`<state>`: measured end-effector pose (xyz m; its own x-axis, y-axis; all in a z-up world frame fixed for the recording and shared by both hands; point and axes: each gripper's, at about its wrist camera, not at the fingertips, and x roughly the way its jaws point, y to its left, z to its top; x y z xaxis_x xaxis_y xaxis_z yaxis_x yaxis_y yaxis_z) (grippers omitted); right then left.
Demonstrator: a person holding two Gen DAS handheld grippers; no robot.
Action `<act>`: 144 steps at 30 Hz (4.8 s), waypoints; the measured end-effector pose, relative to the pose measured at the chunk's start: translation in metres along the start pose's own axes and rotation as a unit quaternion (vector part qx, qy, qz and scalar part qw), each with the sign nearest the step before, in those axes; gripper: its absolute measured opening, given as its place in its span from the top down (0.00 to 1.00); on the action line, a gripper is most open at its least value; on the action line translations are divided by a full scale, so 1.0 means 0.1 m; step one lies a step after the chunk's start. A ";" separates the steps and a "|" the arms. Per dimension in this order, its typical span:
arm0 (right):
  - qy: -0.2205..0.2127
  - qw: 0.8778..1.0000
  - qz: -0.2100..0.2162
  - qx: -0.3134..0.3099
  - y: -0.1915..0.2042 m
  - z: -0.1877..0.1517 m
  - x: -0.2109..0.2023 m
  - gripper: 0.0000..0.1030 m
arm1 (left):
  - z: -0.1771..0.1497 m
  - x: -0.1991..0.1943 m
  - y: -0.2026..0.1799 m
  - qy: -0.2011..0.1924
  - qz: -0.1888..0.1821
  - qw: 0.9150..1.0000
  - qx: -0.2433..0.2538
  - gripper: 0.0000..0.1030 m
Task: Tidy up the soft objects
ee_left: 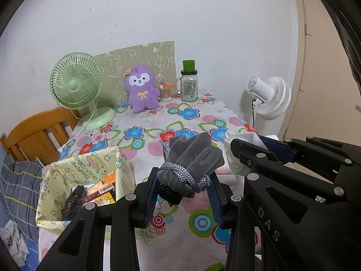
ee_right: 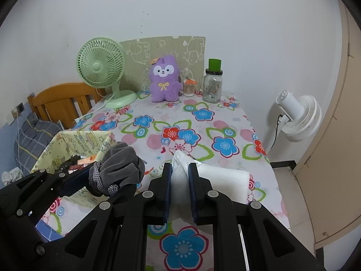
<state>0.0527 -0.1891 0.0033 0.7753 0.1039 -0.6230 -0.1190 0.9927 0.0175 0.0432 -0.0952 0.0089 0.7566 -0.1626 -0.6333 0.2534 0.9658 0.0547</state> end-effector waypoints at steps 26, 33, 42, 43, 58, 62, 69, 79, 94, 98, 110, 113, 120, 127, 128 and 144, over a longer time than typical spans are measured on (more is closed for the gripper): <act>-0.010 1.000 0.009 -0.023 0.43 0.26 0.02 0.84 | 0.07 -0.09 0.45 -0.014 0.015 1.000 -0.009 0.60; -0.007 0.999 0.018 -0.038 0.67 0.34 0.12 0.84 | 0.06 -0.06 0.70 -0.013 0.025 0.999 -0.027 0.60; 0.001 0.998 0.034 -0.059 0.98 0.43 0.29 0.84 | 0.02 0.01 1.01 -0.006 0.037 0.998 -0.046 0.60; 0.003 0.997 0.036 -0.062 1.02 0.43 0.31 0.84 | 0.01 0.02 1.05 -0.005 0.038 0.998 -0.048 0.60; 0.019 0.994 0.067 -0.085 1.51 0.49 0.64 0.84 | -0.12 0.14 1.56 0.010 0.054 0.995 -0.083 0.59; 0.026 0.993 0.076 -0.090 1.63 0.48 0.71 0.84 | -0.17 0.18 1.69 0.016 0.062 0.994 -0.089 0.59; 0.035 0.990 0.096 -0.093 1.80 0.48 0.84 0.84 | -0.26 0.35 1.90 0.041 0.072 0.991 -0.102 0.59; 0.060 0.988 0.114 -0.090 1.94 0.42 1.11 0.83 | -0.41 0.63 2.10 0.087 0.090 0.985 -0.119 0.56; 0.093 0.981 0.154 -0.075 2.05 0.39 1.41 0.61 | -0.46 0.68 2.22 0.107 0.077 0.982 -0.136 0.25; 0.096 0.984 0.131 -0.074 2.01 0.38 1.42 0.40 | -0.46 0.67 2.16 0.107 0.085 0.982 -0.128 0.20; 0.056 0.988 0.099 -0.106 1.97 0.35 1.13 0.16 | -0.43 0.44 2.07 0.086 0.114 0.982 -0.124 0.09; 0.048 0.989 0.096 -0.106 1.93 0.35 1.05 0.14 | -0.43 0.38 2.02 0.082 0.117 0.982 -0.119 0.08; 0.036 0.990 0.090 -0.104 1.84 0.32 0.87 0.14 | -0.40 0.26 1.87 0.078 0.109 0.985 -0.112 0.07; 0.023 0.991 0.085 -0.096 1.70 0.31 0.69 0.14 | -0.36 0.12 1.67 0.062 0.113 0.987 -0.095 0.06; 0.021 0.992 0.085 -0.095 1.68 0.31 0.67 0.14 | -0.35 0.10 1.65 0.060 0.113 0.987 -0.093 0.06; -0.005 0.995 0.068 -0.073 1.28 0.29 0.32 0.13 | -0.23 -0.07 1.21 0.036 0.096 0.993 -0.067 0.05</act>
<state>0.0806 -0.0568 0.0084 0.7524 0.2376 -0.6144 -0.3117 0.9501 -0.0142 0.0547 0.0272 0.0022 0.7371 0.0362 -0.6748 0.0233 0.9966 0.0789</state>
